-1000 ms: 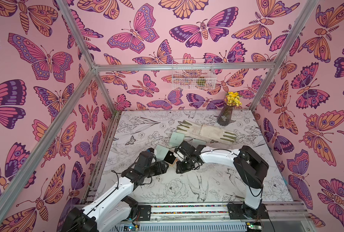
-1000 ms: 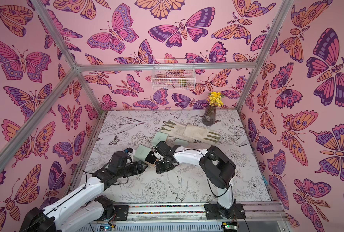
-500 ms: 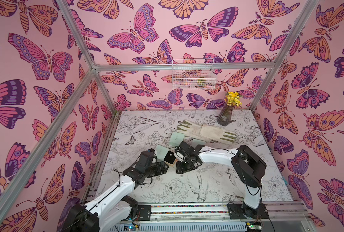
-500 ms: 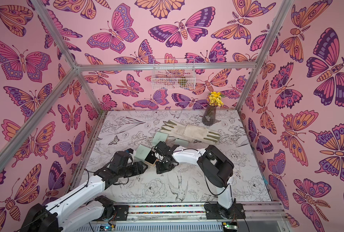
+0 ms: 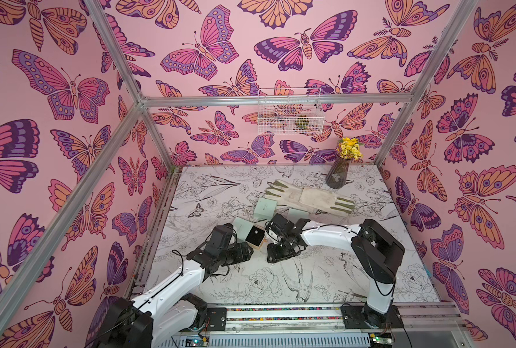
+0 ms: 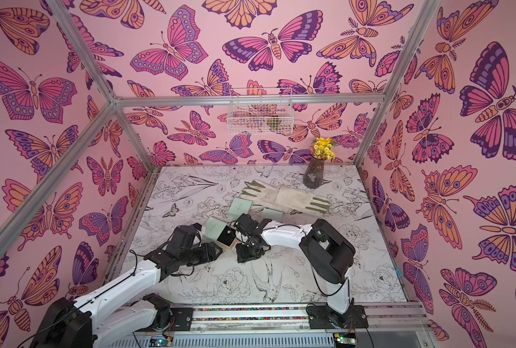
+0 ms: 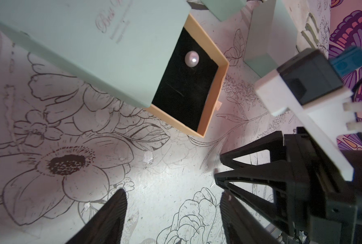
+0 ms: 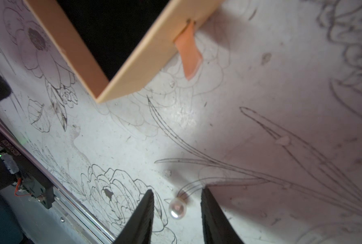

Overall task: Place the earrings into the drawer-style jewelry box
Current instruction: Adjust the earring at the center of the board.

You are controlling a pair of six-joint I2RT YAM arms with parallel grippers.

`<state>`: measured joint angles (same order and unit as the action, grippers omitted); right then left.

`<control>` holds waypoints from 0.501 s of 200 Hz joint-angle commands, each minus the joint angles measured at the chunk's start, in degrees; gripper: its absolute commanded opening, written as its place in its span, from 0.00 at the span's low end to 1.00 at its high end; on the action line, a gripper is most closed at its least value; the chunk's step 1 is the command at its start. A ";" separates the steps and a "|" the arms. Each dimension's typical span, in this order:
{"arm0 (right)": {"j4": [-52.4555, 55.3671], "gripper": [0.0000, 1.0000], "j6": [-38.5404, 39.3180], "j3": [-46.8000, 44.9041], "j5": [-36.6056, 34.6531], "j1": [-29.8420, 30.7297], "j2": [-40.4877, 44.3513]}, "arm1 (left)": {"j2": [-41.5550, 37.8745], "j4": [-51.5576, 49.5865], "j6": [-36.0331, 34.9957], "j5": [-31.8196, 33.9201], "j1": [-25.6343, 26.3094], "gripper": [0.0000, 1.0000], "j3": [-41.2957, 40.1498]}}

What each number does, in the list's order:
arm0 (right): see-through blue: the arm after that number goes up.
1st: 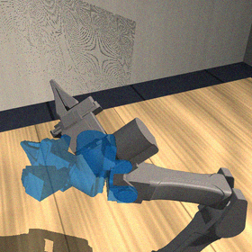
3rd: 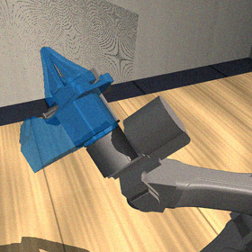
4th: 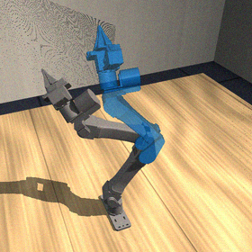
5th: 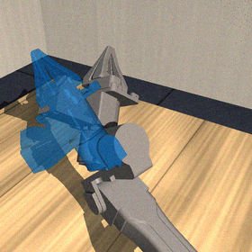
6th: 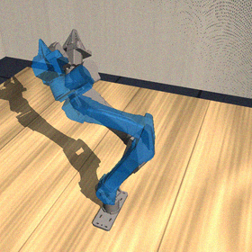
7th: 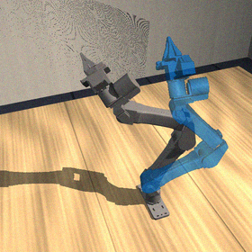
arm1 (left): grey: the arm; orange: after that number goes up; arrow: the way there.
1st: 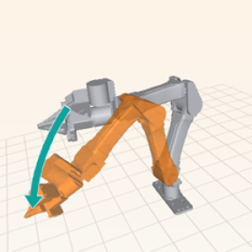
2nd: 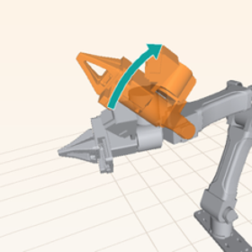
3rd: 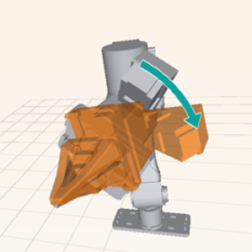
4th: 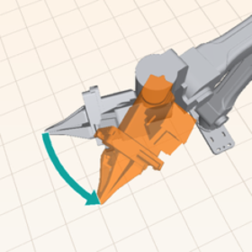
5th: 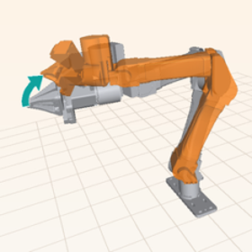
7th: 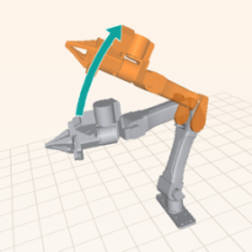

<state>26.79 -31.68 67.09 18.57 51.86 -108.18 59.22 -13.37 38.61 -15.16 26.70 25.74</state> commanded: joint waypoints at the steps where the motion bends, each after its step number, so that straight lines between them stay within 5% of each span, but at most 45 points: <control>1: 3.06 0.40 -0.67 -2.22 -0.22 0.18 0.63 | 0.33 0.27 -0.79 -0.40 0.37 0.72 1.16; 100: 0.43 0.44 -0.46 -2.61 1.99 0.97 -0.31 | -0.31 0.39 -0.47 0.21 0.46 0.71 1.07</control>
<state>25.71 -31.73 64.69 20.64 52.34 -106.61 59.37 -13.32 38.61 -15.16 26.94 26.09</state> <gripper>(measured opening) 0.438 0.714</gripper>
